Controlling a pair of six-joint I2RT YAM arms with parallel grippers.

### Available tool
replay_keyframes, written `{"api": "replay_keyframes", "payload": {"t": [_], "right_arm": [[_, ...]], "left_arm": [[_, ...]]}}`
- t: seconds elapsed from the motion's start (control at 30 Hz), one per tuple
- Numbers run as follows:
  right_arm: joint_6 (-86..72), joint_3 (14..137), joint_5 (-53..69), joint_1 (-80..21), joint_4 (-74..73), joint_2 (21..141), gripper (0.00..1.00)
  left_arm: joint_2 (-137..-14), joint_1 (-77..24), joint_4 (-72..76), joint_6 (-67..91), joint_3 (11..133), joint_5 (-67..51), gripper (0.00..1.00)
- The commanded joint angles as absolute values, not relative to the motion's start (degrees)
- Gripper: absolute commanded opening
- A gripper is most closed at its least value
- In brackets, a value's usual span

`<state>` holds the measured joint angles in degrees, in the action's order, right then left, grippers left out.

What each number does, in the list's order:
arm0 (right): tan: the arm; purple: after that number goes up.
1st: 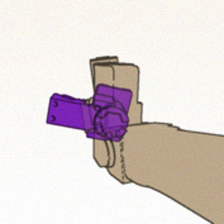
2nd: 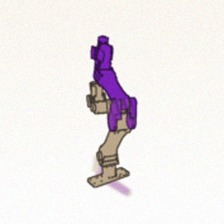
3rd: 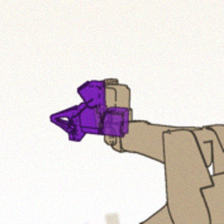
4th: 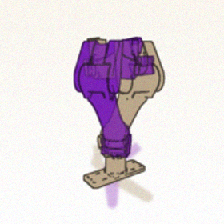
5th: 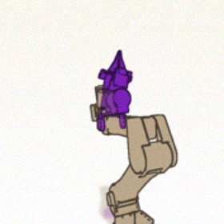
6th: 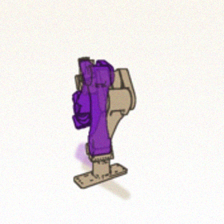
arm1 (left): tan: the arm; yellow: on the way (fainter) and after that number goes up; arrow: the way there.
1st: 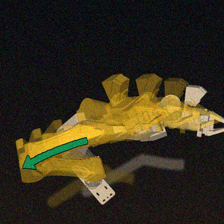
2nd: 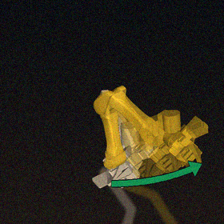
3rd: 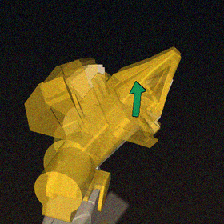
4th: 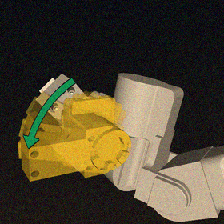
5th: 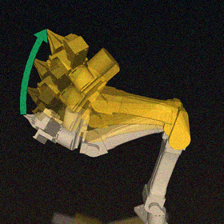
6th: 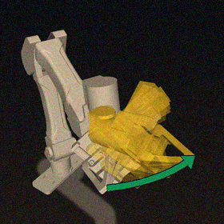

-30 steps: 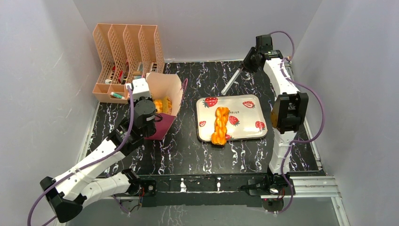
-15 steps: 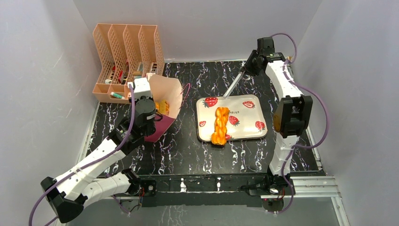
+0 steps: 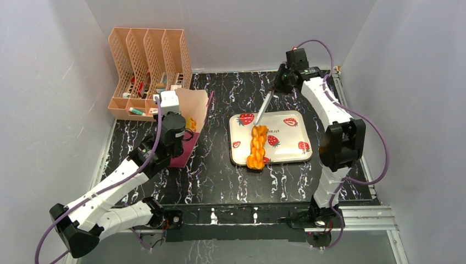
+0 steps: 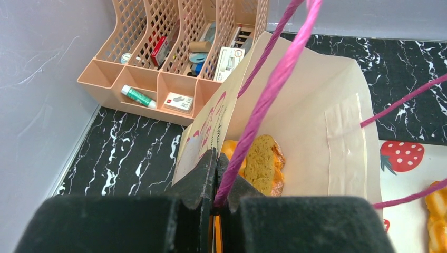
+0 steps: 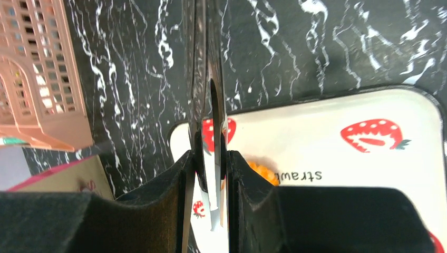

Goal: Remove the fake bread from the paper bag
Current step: Place the clamp at the center of the board.

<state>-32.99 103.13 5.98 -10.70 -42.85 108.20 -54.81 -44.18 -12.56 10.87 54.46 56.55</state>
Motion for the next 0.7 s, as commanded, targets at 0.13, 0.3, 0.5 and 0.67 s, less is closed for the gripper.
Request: {"api": "replay_keyframes", "payload": {"t": [0.13, 0.3, 0.5, 0.67], "right_arm": [[-30.3, 98.6, 6.7, -17.1, -39.5, 101.8, 0.11], [-29.4, 100.0, 5.9, -21.6, -44.6, 100.5, 0.10], [-29.4, 104.7, 1.8, -28.9, -54.9, 100.1, 0.10], [-32.2, 103.7, 0.0, -32.0, -60.9, 95.2, 0.10]], "left_arm": [[-55.6, -43.8, -16.4, 12.5, 59.2, 54.7, 0.00], [-54.4, -43.8, -18.5, 15.8, 58.6, 51.7, 0.00], [-50.6, -43.8, -18.0, 16.7, 57.0, 48.7, 0.00], [-49.1, -43.8, -20.3, 18.3, 57.7, 45.5, 0.00]]}}
